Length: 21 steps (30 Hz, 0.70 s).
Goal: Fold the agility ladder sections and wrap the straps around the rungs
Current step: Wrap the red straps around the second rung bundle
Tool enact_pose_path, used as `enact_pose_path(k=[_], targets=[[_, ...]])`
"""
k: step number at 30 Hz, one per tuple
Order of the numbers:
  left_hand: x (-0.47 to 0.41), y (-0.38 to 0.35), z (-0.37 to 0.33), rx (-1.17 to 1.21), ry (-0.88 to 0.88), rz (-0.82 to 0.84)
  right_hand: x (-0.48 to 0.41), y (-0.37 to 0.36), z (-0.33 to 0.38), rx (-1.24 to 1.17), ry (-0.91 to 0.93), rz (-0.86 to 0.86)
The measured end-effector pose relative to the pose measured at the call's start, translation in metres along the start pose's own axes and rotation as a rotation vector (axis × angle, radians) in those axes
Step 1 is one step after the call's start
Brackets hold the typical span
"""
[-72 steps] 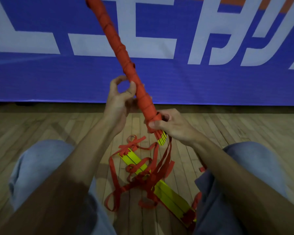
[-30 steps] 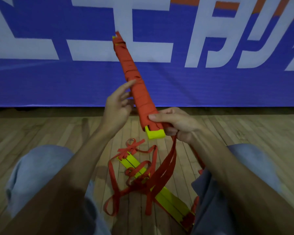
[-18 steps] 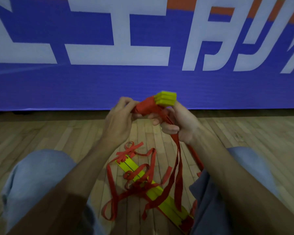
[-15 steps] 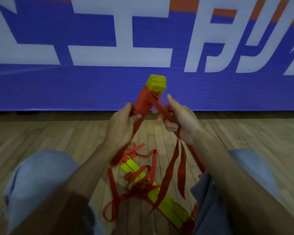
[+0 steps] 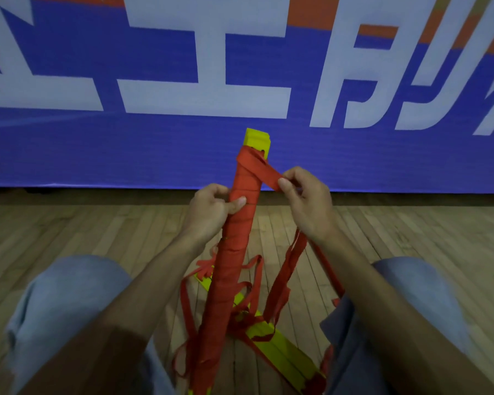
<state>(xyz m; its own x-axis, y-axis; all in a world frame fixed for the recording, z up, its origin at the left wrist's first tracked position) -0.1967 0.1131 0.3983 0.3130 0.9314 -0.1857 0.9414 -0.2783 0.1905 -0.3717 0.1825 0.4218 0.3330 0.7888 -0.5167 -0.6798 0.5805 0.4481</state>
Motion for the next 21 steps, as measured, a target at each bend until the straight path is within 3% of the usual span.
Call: enact_pose_path(k=[8,17,21], targets=[[0.004,-0.007,-0.003,0.134,0.008,0.042,-0.005,-0.003,-0.014,-0.232,-0.216,0.034],[0.016,-0.019,-0.015,0.289,0.059,0.264,-0.003,-0.009,0.004,-0.335,-0.194,0.083],[0.021,-0.028,-0.017,0.421,0.112,0.362,0.001,-0.008,0.014,-0.504,-0.202,0.215]])
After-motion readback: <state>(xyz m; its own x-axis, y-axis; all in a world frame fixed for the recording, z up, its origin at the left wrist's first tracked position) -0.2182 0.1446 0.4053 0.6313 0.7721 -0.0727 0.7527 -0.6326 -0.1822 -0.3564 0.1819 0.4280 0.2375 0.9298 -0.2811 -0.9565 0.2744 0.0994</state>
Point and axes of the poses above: each hand's wrist, its own x-axis away from the middle knuckle, its own y-axis out of the back of the hand, z = x × y, the point moved 3 cm from there along -x, towards the middle knuckle, and after that the axes turned 7 degrees about -y, right-handed, at the moved point
